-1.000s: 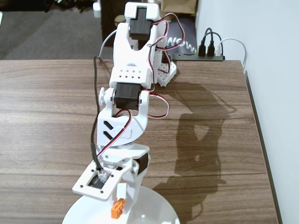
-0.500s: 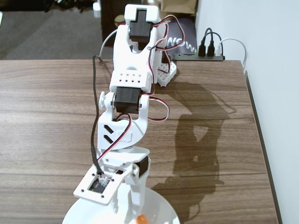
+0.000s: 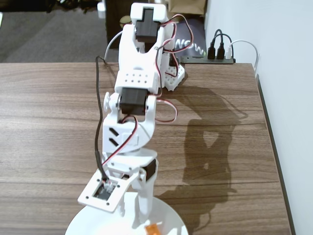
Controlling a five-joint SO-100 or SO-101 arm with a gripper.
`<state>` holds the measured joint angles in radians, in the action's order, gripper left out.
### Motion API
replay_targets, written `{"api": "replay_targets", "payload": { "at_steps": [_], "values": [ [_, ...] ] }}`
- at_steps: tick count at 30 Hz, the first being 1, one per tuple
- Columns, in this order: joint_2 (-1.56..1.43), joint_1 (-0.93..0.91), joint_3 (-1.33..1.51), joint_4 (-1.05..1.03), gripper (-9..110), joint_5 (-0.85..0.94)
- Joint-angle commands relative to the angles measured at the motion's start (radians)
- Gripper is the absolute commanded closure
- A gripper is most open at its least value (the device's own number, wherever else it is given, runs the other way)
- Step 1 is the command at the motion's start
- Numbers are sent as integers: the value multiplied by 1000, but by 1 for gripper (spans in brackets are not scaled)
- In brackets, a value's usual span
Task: Grasp a lego block and put it on the plate.
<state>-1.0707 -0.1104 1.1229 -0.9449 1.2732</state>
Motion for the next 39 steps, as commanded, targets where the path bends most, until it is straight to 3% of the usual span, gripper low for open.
{"api": "replay_targets", "payload": {
  "at_steps": [1,5,15,28,39],
  "values": [
    [-92,3,-3,-17,93,14],
    [-144,5,37,-43,101,43],
    [-264,3,239,-80,101,221],
    [-474,23,548,-52,101,322],
    [-769,74,905,-6,101,130]
  ]
}}
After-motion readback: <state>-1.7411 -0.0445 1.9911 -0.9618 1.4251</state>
